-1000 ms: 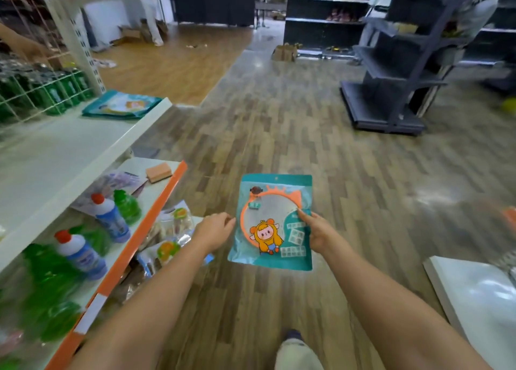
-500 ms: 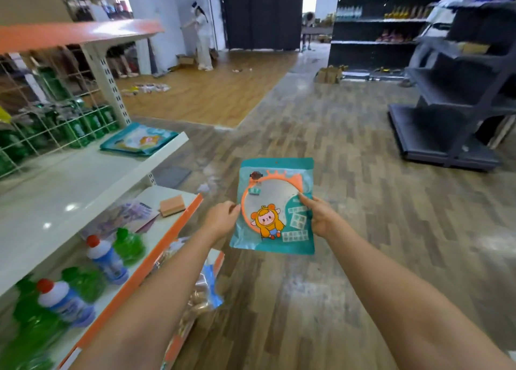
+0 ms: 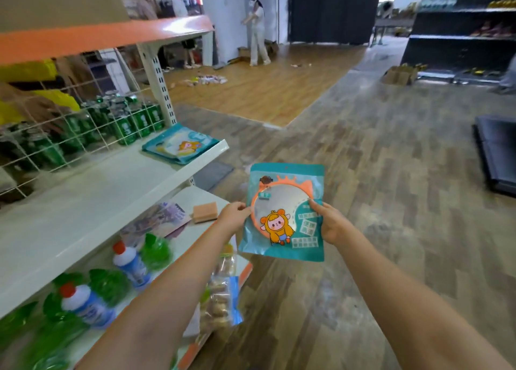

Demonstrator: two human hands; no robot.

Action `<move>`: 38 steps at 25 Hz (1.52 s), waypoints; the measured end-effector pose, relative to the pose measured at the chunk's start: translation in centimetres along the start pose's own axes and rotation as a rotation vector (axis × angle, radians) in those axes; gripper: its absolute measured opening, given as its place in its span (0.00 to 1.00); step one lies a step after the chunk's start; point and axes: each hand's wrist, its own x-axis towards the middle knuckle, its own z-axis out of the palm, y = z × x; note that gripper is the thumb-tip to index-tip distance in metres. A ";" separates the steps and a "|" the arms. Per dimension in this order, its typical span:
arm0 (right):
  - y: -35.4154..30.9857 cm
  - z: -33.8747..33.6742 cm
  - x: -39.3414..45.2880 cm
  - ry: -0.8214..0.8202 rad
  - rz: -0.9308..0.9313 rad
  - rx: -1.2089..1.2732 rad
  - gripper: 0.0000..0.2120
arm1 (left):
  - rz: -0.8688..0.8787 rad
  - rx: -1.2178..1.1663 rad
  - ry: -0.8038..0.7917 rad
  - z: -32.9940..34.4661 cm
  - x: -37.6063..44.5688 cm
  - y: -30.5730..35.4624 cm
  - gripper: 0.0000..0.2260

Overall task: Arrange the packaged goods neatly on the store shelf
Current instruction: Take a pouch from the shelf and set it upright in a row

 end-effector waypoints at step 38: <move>-14.8 31.9 31.6 -0.523 -0.530 -1.181 0.14 | -0.354 -0.763 1.067 -24.4 13.7 -3.1 0.09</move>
